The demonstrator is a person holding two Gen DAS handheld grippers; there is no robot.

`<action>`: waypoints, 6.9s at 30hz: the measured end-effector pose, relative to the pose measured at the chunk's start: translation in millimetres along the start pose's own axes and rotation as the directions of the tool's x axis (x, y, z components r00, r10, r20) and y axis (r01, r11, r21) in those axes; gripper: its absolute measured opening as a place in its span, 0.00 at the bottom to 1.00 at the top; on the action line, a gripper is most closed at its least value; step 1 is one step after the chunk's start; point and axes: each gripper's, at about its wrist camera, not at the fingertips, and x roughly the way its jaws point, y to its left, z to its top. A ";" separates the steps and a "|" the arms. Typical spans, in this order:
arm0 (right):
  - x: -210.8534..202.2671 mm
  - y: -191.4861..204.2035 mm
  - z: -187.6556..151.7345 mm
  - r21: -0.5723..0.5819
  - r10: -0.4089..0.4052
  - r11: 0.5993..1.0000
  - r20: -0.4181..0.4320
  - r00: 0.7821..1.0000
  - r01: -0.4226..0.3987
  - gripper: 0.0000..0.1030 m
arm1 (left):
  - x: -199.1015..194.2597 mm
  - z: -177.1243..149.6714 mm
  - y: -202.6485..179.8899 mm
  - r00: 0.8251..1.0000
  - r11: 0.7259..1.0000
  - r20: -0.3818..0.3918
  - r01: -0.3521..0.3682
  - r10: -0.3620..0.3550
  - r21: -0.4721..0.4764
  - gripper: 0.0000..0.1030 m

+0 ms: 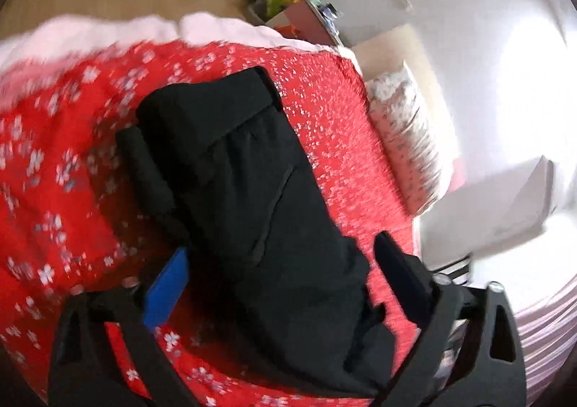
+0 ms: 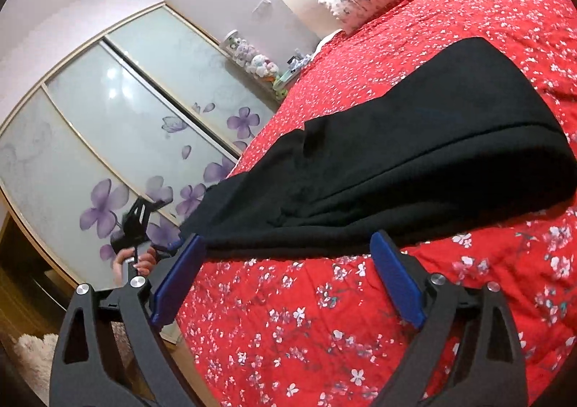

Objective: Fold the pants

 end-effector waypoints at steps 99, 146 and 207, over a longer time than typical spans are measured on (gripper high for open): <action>-25.1 -62.9 145.3 0.375 -0.012 0.927 0.053 0.999 -0.009 0.99 | 114.1 -176.9 -234.5 0.928 0.797 -0.350 0.304 -0.126 0.522 0.93; -50.8 -60.8 120.5 0.210 -0.294 0.927 -0.109 0.950 0.311 0.99 | 74.0 -254.0 -209.1 0.983 0.587 -0.136 0.041 0.120 0.809 0.98; 6.3 -65.9 131.8 -0.002 -0.434 0.897 -0.200 0.879 0.442 0.70 | 85.8 -265.3 -189.2 0.972 0.560 -0.108 -0.029 0.211 0.828 0.98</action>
